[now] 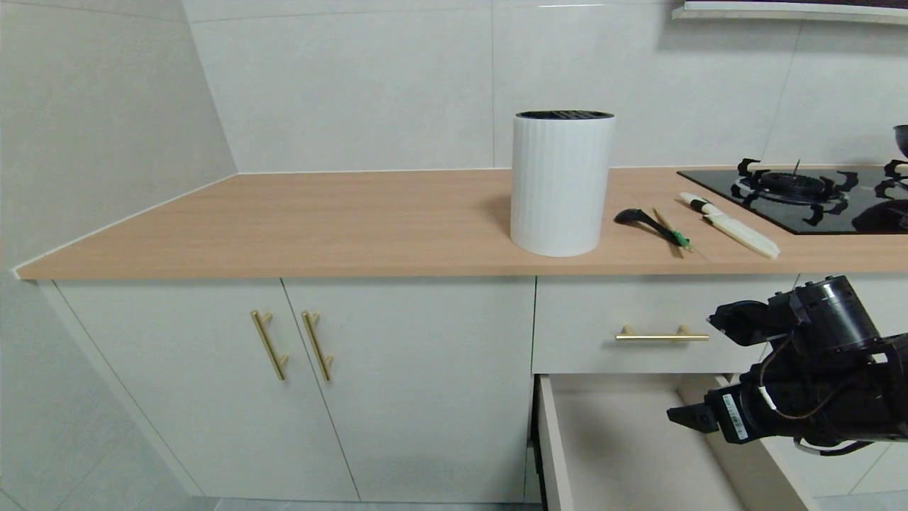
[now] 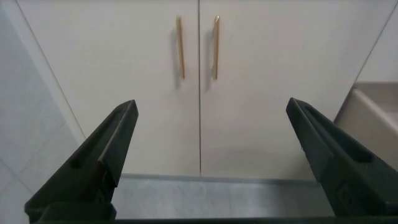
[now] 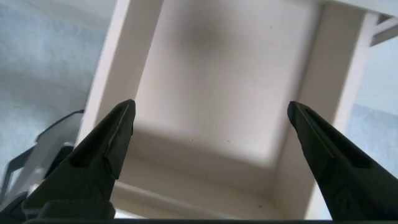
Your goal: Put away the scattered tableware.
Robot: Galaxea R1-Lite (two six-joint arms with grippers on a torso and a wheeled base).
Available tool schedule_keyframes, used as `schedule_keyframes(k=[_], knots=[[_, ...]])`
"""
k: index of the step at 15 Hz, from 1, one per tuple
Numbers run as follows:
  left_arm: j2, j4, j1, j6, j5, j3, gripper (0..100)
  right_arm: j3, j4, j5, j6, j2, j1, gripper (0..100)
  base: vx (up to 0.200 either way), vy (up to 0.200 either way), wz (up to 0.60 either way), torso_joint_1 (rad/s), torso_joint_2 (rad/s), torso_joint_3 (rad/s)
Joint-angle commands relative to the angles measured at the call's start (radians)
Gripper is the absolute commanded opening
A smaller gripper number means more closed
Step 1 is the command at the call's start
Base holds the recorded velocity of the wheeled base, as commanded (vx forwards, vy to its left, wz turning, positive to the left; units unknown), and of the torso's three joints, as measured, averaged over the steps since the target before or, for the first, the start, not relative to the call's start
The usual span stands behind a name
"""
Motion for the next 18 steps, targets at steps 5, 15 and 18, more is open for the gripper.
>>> schedule_keyframes(k=[5, 15, 18], knots=[[0.000, -0.001, 0.000, 0.000, 0.001, 0.000, 100, 0.001, 0.000, 0.001, -0.002, 0.007, 0.001, 100, 0.000, 0.000, 0.00, 0.177, -0.47, -0.289], [0.000, -0.001, 0.000, 0.000, 0.001, 0.000, 100, -0.430, 0.113, -0.078, 0.067, 0.079, 0.005, 100, 0.000, 0.000, 0.00, 0.070, -0.16, -0.098], [0.000, -0.001, 0.000, 0.000, 0.001, 0.000, 100, -0.657, 0.270, -0.090, 0.238, 0.167, 0.005, 100, 0.000, 0.000, 0.00, 0.000, 0.00, 0.000]])
